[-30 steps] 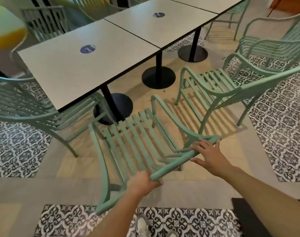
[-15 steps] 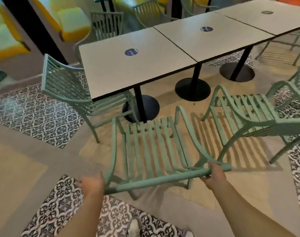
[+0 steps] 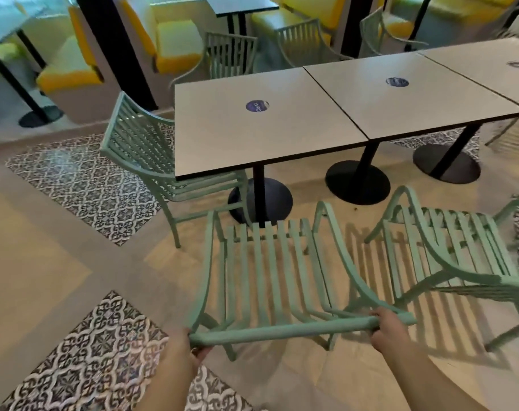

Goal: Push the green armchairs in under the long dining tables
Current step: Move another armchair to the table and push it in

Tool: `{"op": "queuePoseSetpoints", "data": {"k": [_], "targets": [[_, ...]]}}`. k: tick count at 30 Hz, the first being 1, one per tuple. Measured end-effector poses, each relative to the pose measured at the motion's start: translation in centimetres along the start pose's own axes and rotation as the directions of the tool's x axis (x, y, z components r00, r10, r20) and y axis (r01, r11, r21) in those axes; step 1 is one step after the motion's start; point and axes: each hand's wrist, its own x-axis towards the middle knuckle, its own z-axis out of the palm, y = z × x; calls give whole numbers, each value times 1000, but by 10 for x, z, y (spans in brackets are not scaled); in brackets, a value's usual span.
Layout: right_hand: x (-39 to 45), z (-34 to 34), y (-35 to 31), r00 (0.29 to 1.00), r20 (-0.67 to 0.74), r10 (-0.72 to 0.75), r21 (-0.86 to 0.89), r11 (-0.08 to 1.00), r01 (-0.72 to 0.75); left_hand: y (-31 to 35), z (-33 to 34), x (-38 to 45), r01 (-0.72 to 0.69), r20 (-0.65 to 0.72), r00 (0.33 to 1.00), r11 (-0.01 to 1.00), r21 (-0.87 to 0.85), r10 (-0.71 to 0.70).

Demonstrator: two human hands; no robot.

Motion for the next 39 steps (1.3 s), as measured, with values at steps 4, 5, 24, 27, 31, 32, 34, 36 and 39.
{"op": "queuePoseSetpoints", "data": {"k": [4,5,24,27,31,32,34,36,39], "targets": [[23,15,-37,1000,-19,2,-108,994,-4,-8,33,-3,30,10,1000,996,-89,-29],[26,19,-45,1000,-31,-5,-121,993,1,-9,43,-2,29,-5,1000,995,-98,-30],[110,94,-196,994,104,-19,-210,977,41,-47,199,13,-40,-91,996,978,-205,22],[112,106,-200,993,115,-21,-194,980,43,-38,206,23,-63,-105,994,979,-194,43],[116,113,-197,996,88,14,-146,989,-1,-28,209,38,-86,-121,990,982,-168,66],[115,114,-196,997,80,7,-145,989,5,-27,209,41,-101,-120,989,983,-155,83],[116,117,-196,997,81,6,-139,990,5,-23,210,42,-121,-118,987,983,-136,105],[118,121,-195,994,107,16,-131,991,-2,-19,212,42,-116,-113,988,985,-130,102],[120,131,-204,989,147,12,-156,988,12,-13,223,37,-105,-69,993,986,-133,96]]}}
